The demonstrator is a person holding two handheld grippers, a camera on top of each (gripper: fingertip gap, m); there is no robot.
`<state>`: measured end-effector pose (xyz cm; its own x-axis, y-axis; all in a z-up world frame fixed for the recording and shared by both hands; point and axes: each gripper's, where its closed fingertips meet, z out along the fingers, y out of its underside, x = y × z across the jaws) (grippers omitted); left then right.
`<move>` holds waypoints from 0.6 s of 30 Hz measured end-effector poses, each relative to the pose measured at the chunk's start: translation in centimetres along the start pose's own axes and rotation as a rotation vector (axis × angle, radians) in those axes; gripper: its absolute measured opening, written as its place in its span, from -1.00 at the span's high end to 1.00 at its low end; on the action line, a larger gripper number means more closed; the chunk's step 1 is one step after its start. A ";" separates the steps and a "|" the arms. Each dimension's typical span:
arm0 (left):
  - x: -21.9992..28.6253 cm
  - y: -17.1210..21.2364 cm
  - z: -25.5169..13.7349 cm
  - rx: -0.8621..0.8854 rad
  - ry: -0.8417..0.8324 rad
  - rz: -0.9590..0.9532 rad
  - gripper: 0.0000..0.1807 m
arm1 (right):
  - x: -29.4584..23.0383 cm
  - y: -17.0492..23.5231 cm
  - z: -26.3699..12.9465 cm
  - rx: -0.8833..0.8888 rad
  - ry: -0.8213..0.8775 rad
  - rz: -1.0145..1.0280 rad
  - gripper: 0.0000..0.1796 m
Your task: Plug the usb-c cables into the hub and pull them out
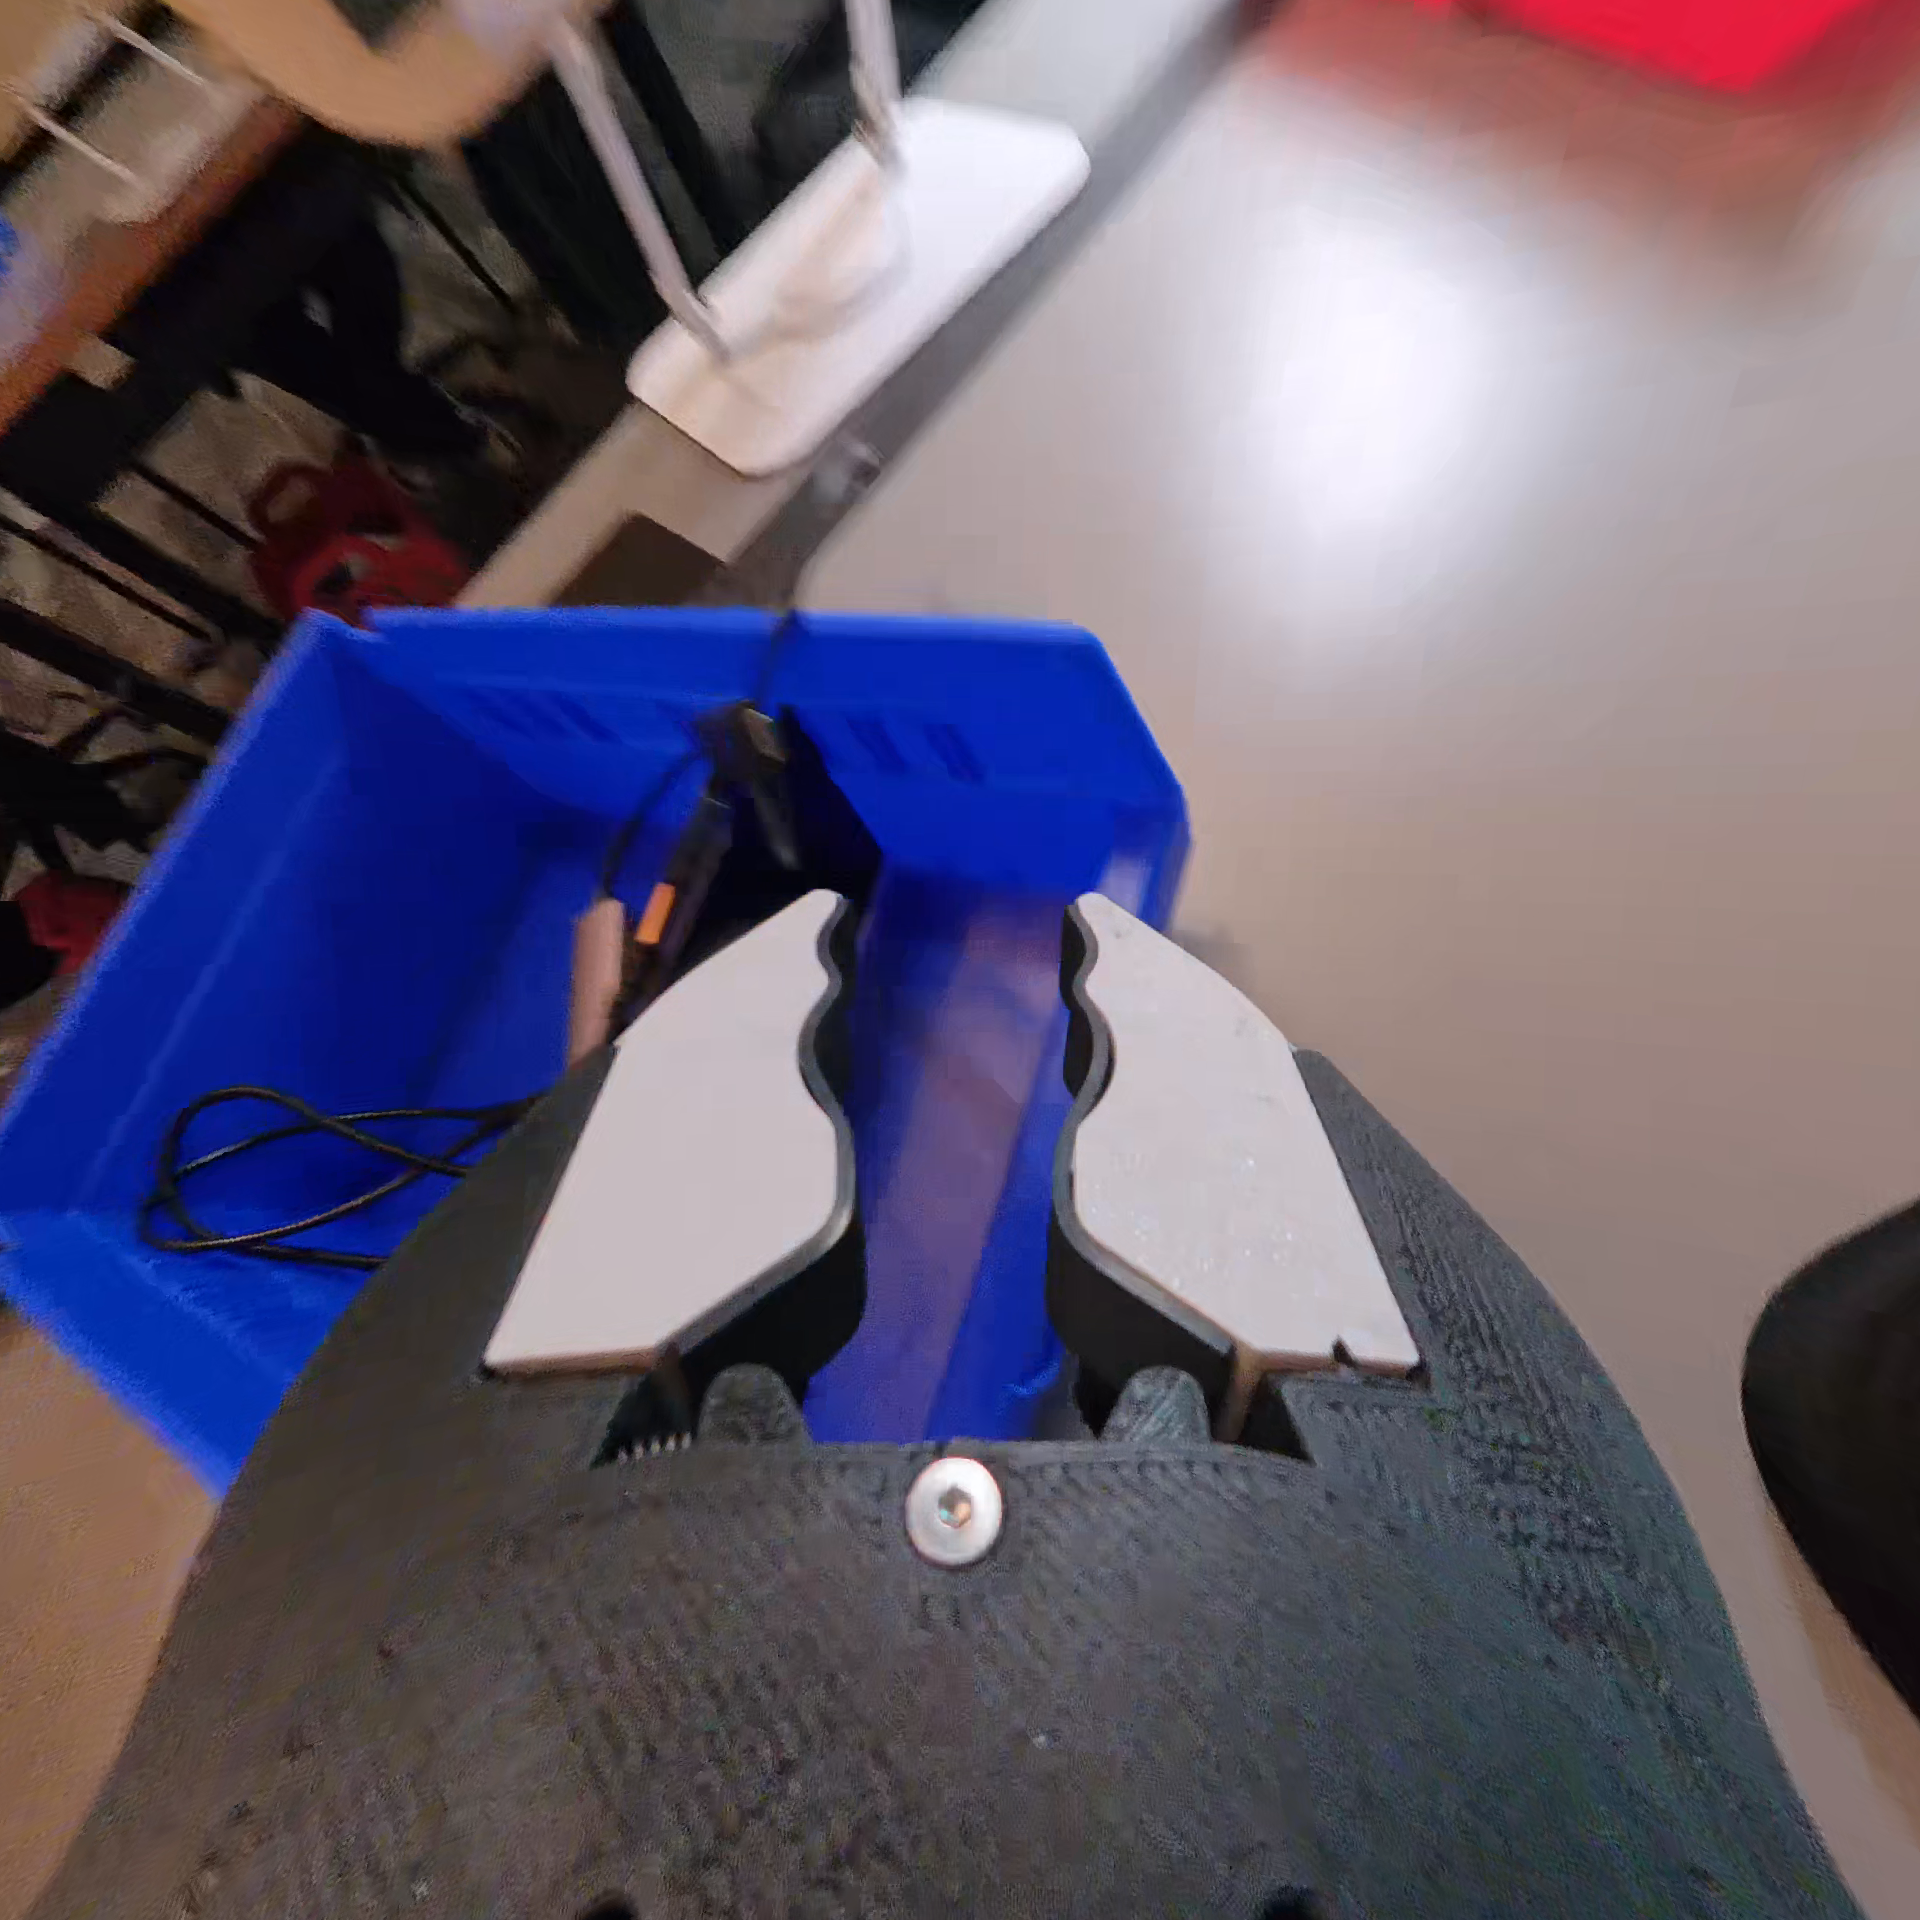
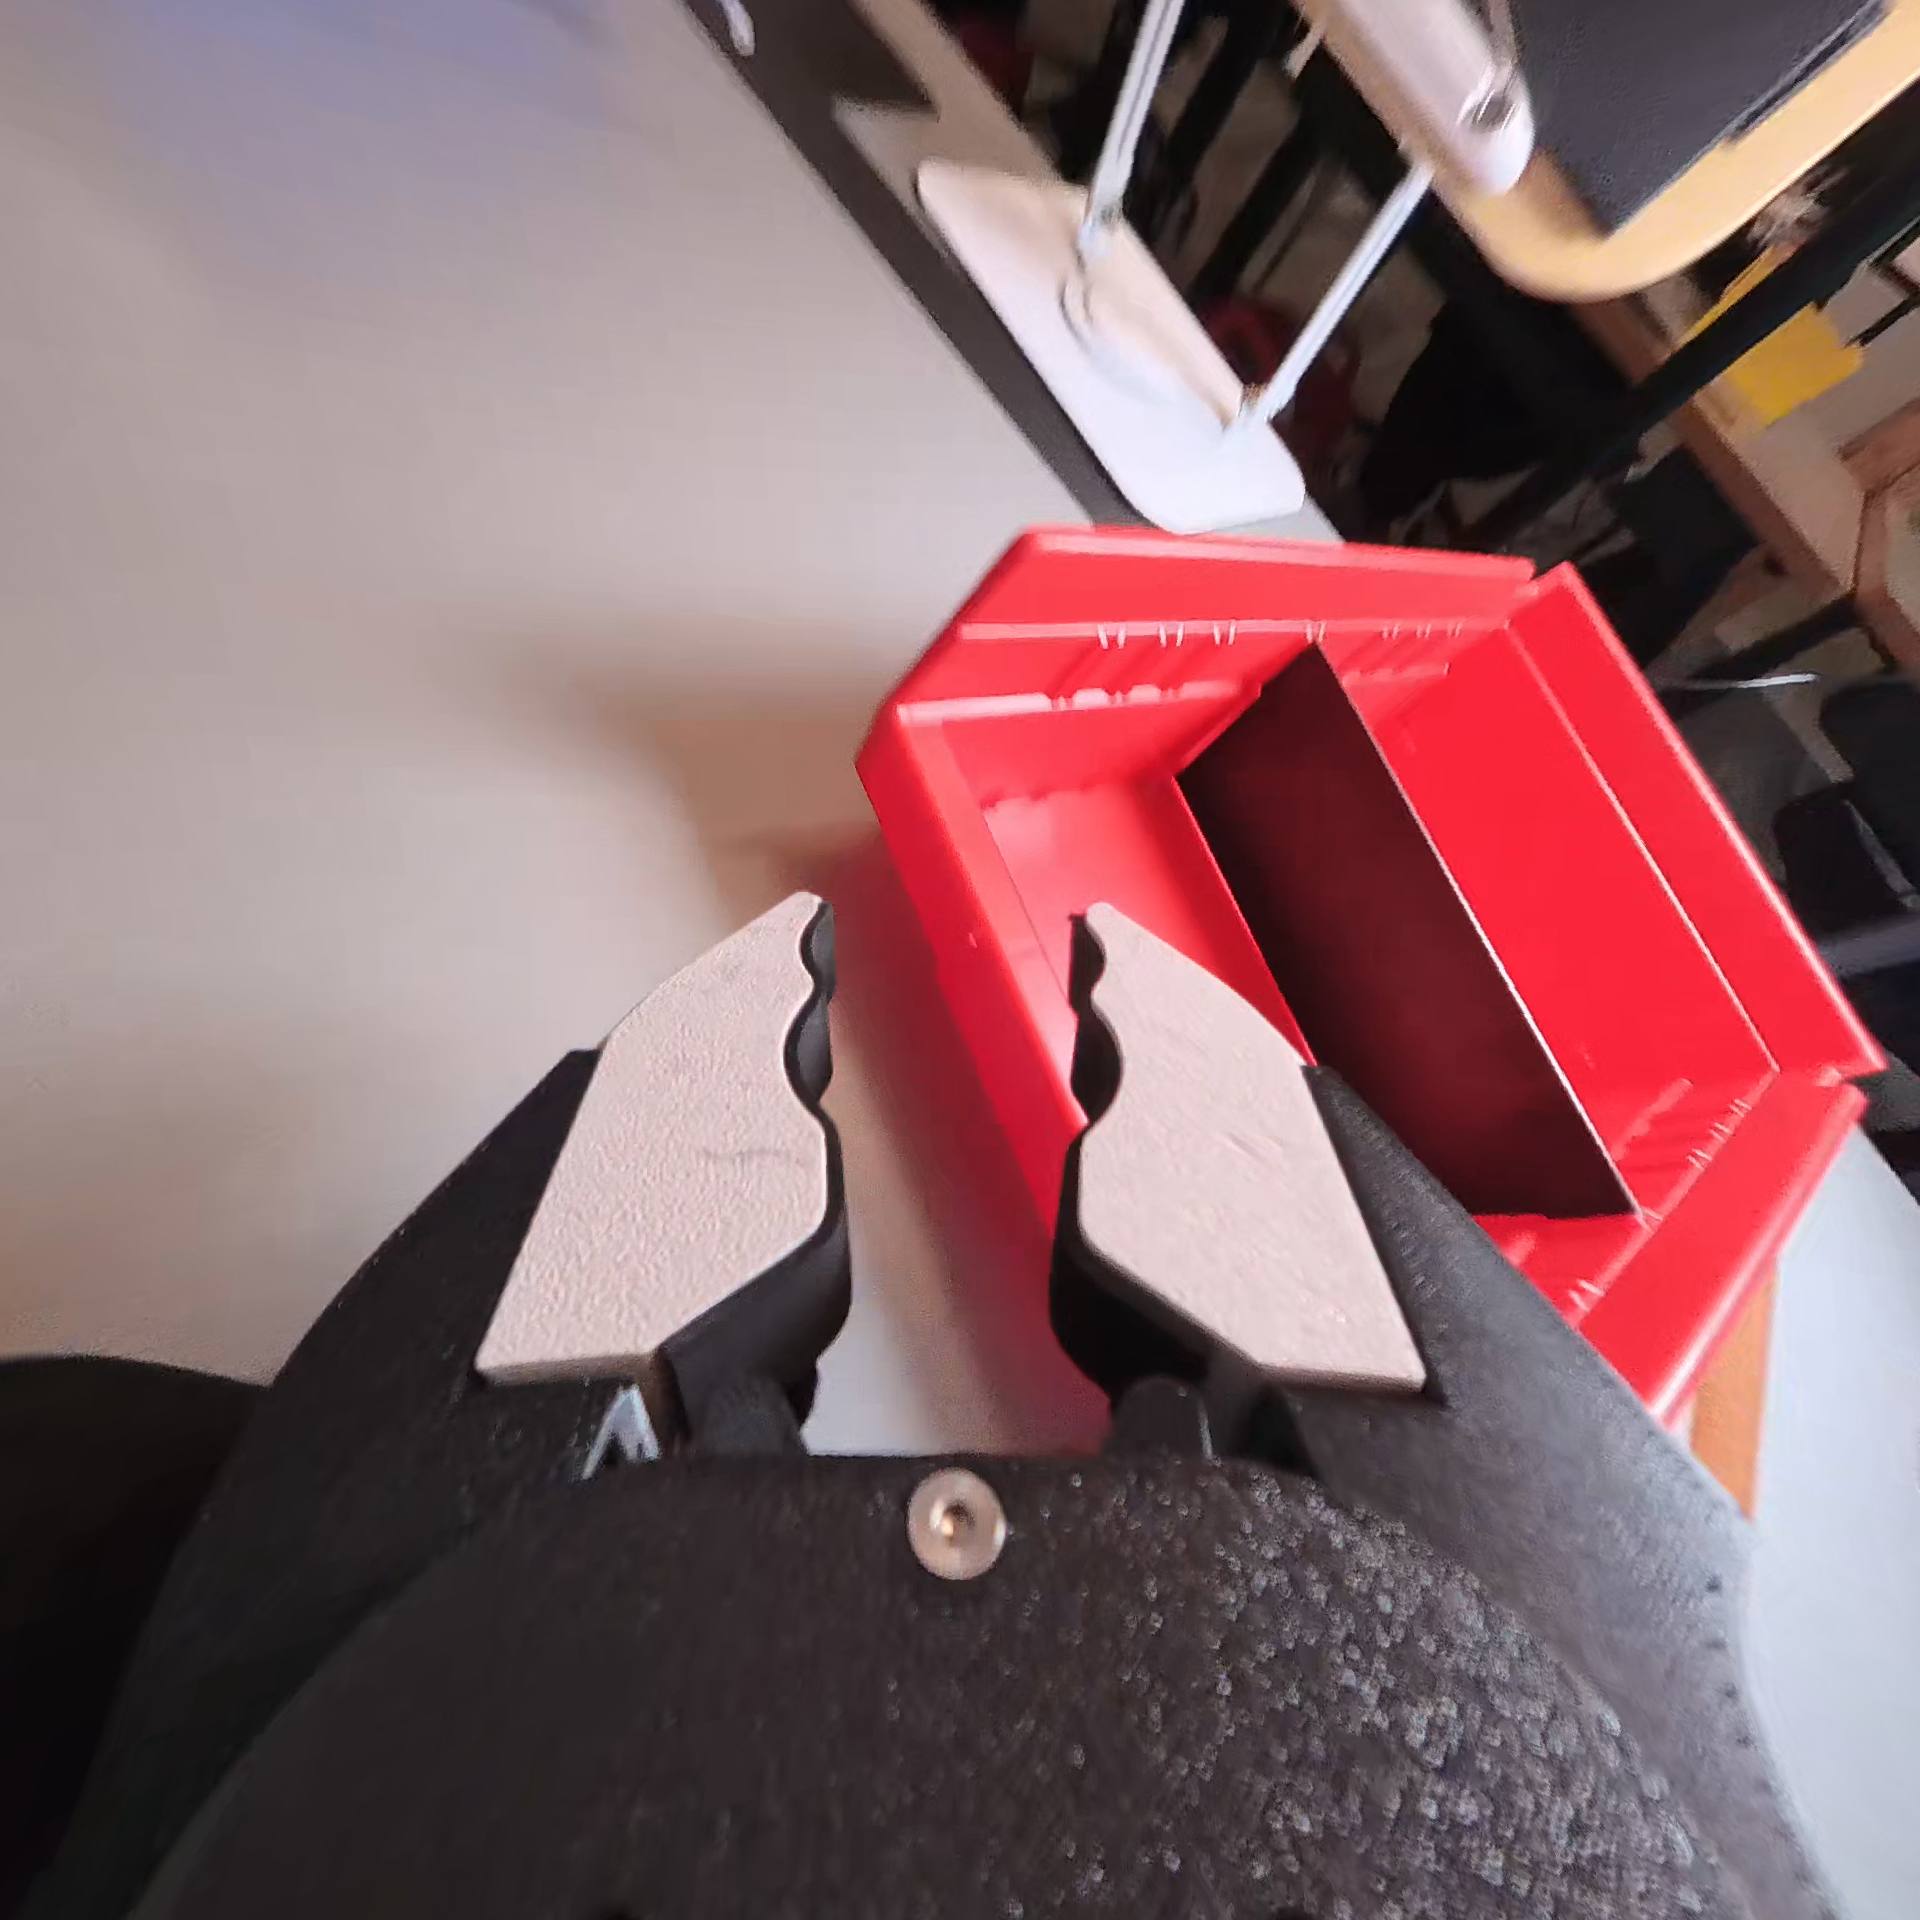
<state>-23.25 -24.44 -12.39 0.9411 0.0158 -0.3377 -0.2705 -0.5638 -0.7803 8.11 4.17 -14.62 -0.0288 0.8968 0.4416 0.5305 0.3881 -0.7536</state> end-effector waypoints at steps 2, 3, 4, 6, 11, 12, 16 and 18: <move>-2.2 -1.1 -0.1 0.029 -0.063 -0.053 0.58 | -0.9 -1.3 -0.2 0.081 0.008 0.039 0.54; -2.9 -1.4 0.4 0.023 -0.076 -0.082 0.56 | -1.4 -1.8 -0.2 0.117 0.005 0.059 0.55; -3.3 -1.6 1.1 0.008 -0.082 -0.106 0.55 | -1.9 -2.2 0.0 0.148 0.003 0.078 0.56; -3.8 -1.3 3.1 -0.053 -0.110 -0.093 0.52 | -2.8 -2.5 0.5 0.185 0.001 0.095 0.59; -4.7 0.9 7.7 -0.253 -0.129 0.007 0.50 | -4.1 -1.7 0.9 0.166 -0.018 0.052 0.60; -4.7 0.9 8.1 -0.262 -0.107 0.007 0.57 | -4.2 -1.6 0.7 0.172 -0.024 0.058 0.61; -5.4 0.2 7.8 -0.271 -0.078 0.002 0.81 | -4.2 -1.0 0.6 0.176 -0.030 0.075 0.63; -5.7 0.1 7.6 -0.288 -0.075 0.032 0.84 | -4.3 -0.9 0.8 0.174 -0.037 0.077 0.64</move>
<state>-30.22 -18.34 -14.54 0.9126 0.0491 -0.4059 -0.2212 -0.7757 -0.5911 7.12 0.13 -16.24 -0.0268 0.9310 0.3640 0.3779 0.3465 -0.8586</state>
